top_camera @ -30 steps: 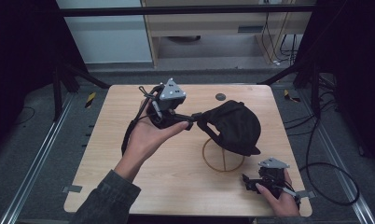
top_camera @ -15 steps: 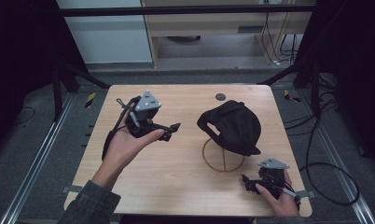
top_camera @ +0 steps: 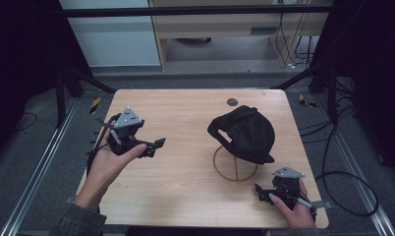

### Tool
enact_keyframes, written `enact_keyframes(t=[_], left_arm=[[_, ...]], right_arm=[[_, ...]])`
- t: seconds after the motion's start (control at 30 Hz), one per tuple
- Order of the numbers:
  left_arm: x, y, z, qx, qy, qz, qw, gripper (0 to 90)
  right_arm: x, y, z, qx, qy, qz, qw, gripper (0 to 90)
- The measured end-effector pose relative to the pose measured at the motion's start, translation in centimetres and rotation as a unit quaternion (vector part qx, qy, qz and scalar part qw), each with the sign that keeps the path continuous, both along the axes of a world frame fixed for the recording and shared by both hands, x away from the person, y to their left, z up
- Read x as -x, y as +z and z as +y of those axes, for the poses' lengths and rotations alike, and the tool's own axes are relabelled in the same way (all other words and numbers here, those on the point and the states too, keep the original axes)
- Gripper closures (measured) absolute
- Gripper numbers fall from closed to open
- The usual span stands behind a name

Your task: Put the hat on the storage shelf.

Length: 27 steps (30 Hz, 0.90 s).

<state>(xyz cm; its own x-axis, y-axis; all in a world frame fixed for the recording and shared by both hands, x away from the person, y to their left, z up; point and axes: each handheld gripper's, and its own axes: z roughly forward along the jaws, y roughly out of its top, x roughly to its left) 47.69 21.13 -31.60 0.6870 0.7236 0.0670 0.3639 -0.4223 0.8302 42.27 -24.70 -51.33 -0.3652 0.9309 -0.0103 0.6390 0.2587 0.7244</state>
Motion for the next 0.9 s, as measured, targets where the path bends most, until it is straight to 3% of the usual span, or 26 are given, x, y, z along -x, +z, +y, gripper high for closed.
enact_keyframes(t=[0.37,0.43,0.9], left_arm=[[0.4,-2.7,2.2,0.001,0.005,0.02,0.9998,4.4],[0.5,-3.5,2.6,-0.011,0.007,0.022,0.9997,3.8],[0.7,-8.0,4.5,-0.03,0.025,0.059,0.9975,4.1]], right_arm=[[0.0,0.0,0.0,0.0,-0.001,0.0,1.0,0.4],[0.0,0.0,0.0,0.0,0.0,0.0,1.0,0.4],[0.0,0.0,0.0,0.0,-0.001,0.0,1.0,0.4]])
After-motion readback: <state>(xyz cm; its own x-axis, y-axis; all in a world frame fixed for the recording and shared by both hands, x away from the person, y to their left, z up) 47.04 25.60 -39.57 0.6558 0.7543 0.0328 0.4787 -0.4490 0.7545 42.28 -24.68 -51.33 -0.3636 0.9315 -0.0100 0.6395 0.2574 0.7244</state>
